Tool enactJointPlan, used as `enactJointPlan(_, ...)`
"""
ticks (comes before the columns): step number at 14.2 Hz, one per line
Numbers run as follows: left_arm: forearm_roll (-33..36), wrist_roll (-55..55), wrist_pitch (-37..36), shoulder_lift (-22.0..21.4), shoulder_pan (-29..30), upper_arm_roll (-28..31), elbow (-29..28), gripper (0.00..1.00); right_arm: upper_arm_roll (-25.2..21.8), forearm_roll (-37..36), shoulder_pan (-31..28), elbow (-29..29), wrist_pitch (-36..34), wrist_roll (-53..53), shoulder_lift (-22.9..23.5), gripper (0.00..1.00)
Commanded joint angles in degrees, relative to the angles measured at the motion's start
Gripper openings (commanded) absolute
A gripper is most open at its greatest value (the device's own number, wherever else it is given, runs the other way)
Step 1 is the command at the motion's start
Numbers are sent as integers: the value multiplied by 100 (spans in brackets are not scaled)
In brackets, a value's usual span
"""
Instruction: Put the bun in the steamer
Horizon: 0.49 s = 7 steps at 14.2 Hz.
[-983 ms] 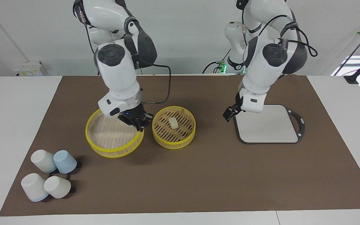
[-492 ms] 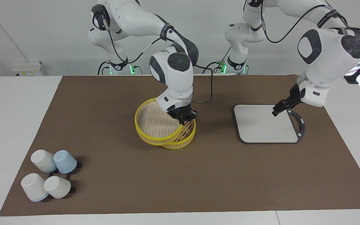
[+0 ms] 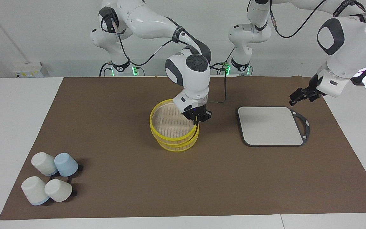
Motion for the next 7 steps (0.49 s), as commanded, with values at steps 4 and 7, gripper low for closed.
enactJointPlan(4, 122, 234, 376, -1129, -8, -22, -1472, 100, -12, -51, 65, -228, 299, 105, -56, 0)
enactJointPlan(7, 131, 549, 729, -1077, 1, -22, -1464, 100, -12, -42, 100, -307, 396, 149, -74, 0)
